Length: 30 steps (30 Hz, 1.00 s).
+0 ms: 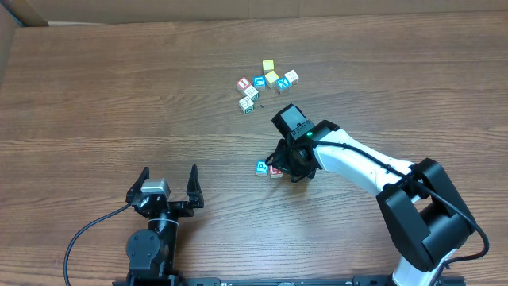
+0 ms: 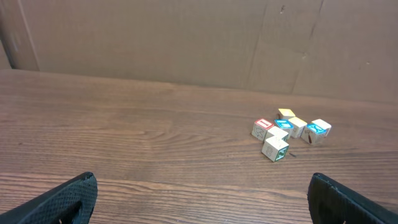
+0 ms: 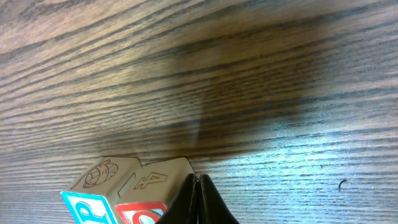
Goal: Flip 3 blocks
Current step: 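Hold the right gripper over the blue-P and red-Q blocks, adjusting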
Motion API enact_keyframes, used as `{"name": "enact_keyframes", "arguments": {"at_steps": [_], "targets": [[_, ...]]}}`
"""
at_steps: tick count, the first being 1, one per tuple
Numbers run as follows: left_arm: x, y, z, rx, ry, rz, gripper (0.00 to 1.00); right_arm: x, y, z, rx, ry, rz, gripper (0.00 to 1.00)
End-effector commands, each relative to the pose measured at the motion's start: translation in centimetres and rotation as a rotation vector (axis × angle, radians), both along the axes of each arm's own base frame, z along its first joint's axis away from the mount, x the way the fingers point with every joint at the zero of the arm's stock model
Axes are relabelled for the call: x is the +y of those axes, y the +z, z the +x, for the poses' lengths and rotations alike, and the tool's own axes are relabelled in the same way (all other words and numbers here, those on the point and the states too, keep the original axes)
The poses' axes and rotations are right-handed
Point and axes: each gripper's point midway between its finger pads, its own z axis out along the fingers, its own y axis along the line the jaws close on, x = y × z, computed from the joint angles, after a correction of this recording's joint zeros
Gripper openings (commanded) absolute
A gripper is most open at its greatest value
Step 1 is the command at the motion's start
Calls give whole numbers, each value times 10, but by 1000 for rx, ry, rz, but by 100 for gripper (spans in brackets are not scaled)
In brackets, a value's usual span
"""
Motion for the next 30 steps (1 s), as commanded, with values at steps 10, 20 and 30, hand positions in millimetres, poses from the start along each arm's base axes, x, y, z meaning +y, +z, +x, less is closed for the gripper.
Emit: {"name": "enact_keyframes", "arguments": {"at_steps": [10,20,30], "targets": [[-3,1,0,-7,-16,21,100,13,10,-10,68,-81,88,4],[-3,1,0,-7,-16,21,100,10,10,-6,39,-52,68,4],[-3,1,0,-7,-16,21,100,27,72,41,-148,163,102,4]]}}
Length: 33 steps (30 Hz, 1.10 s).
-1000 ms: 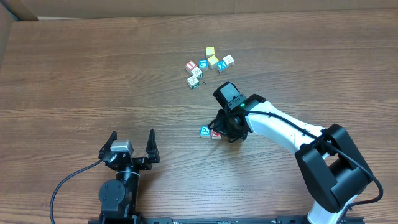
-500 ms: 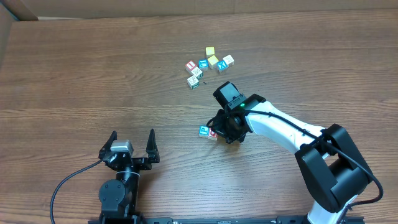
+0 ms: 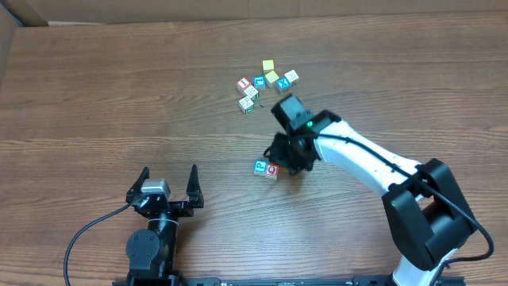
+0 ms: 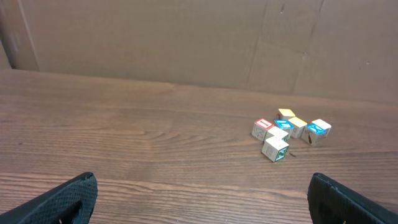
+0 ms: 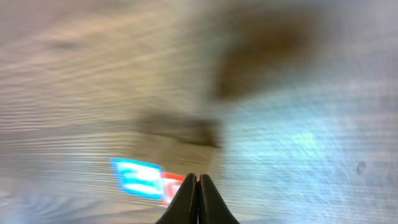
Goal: Flip 3 blocks
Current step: 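Hold the right gripper over the blue-P and red-Q blocks, adjusting, then move the right gripper back toward the block cluster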
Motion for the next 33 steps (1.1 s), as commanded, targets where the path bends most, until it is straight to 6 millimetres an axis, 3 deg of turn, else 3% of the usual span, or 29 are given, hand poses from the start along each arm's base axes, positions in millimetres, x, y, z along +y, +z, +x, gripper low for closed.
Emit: {"name": "enact_keyframes", "arguments": {"at_steps": [1,5,12,20,29,33], "targets": [[-3,1,0,-7,-16,21,100,15,50,38,-184,93,49,4],[-3,1,0,-7,-16,21,100,22,64,57,-264,82,67,4],[-3,1,0,-7,-16,21,100,22,59,61,-323,77,4,4],[-3,1,0,-7,-16,21,99,33,37,49,-375,121,-114,4],[-3,1,0,-7,-16,21,100,42,-9,42,-318,160,-158,4],[-3,1,0,-7,-16,21,100,43,-11,41,-310,163,-157,4]]}}
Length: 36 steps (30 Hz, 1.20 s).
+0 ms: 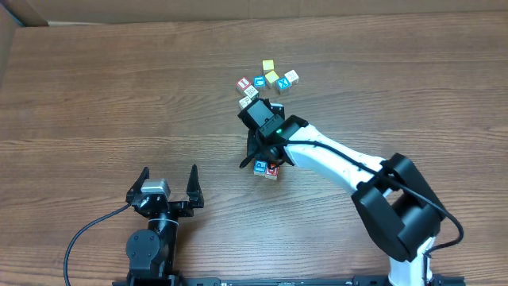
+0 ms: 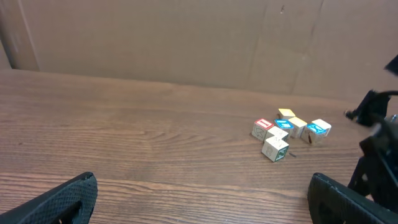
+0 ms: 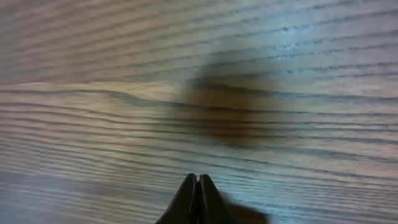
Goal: Flip 3 blocks
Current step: 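Move the right gripper back toward the block cluster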
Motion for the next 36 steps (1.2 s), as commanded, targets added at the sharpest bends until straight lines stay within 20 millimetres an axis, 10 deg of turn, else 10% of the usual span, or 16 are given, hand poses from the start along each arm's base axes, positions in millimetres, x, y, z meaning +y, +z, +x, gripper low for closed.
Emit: {"name": "enact_keyframes", "arguments": {"at_steps": [1,36], "targets": [[-3,1,0,-7,-16,21,100,2,0,-1,-3,8,1,4],[-3,1,0,-7,-16,21,100,6,-1,-28,124,80,29,4]]}}
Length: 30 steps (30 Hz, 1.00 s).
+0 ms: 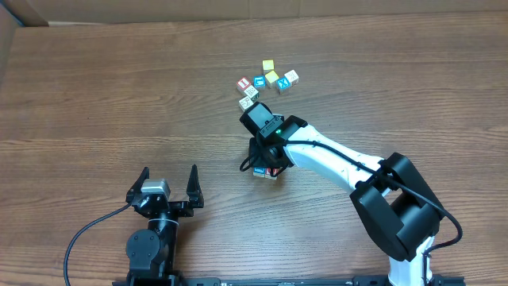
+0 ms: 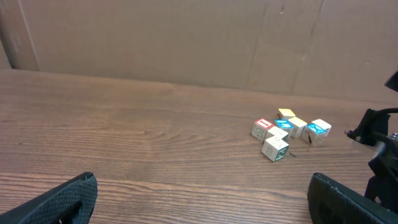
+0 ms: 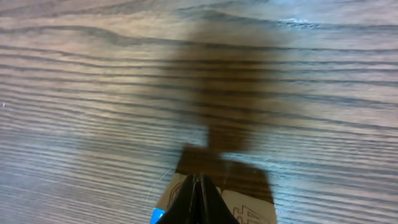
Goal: Flip 3 blocks
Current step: 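Move the right gripper back toward the block cluster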
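Note:
Two letter blocks lie side by side at mid-table, a blue-faced block (image 1: 258, 171) and a red-faced block (image 1: 275, 172). My right gripper (image 1: 260, 161) hangs directly over them, partly covering them. In the right wrist view the right gripper (image 3: 199, 202) is shut, its tips down over the blue-edged block (image 3: 177, 198) where it meets its tan-topped neighbour (image 3: 249, 208). Whether the tips touch is unclear. My left gripper (image 1: 167, 187) rests open near the front edge, and the left gripper (image 2: 202, 202) holds nothing.
A cluster of several more letter blocks (image 1: 267, 83) lies farther back on the wooden table (image 1: 119, 95); the same cluster (image 2: 287, 132) shows in the left wrist view. The right arm (image 1: 349, 163) stretches from the front right. A cardboard wall (image 2: 186, 43) stands behind.
The right wrist view showed only bare wood before; now the two blocks' top faces sit under the shut tips. Overhead, the gripper has shifted slightly toward the pair. The left arm is unchanged.
The shut right gripper was first low on the right side of the blue and red pair, tips against the red block. Then it stood higher, behind and right of them. Then it was at the pair's far-left side, and now sits over their tops. The pair stayed put.

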Motion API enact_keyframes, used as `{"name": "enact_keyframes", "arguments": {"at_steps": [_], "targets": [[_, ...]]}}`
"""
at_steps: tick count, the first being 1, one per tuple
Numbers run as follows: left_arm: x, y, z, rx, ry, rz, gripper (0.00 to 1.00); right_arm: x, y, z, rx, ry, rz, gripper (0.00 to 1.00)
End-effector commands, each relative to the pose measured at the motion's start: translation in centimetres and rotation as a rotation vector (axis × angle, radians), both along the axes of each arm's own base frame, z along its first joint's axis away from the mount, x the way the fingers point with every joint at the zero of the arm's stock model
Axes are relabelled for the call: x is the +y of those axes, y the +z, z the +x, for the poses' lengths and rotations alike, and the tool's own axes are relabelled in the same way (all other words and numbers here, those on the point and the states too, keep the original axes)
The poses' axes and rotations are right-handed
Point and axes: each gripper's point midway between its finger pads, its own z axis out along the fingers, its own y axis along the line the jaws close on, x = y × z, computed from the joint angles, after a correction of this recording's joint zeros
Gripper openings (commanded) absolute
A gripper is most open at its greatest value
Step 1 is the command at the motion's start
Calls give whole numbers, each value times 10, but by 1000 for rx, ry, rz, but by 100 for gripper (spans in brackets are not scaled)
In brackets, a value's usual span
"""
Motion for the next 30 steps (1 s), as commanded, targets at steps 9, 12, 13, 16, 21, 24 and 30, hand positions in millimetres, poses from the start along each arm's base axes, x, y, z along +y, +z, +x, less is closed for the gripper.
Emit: {"name": "enact_keyframes", "arguments": {"at_steps": [9,12,13,16,21,24,30], "targets": [[-3,1,0,-7,-16,21,100,12,29,23,-63,54,67,4],[-3,1,0,-7,-16,21,100,24,48,30,-86,101,104,4],[-3,1,0,-7,-16,21,100,26,54,32,-95,102,109,4],[-3,1,0,-7,-16,21,100,21,66,42,-132,77,69,4],[-3,1,0,-7,-16,21,100,-6,59,50,-144,-16,-26,4],[-3,1,0,-8,-16,21,100,2,57,43,-112,32,15,4],[-3,1,0,-7,-16,21,100,30,55,17,-64,150,83,4]]}}
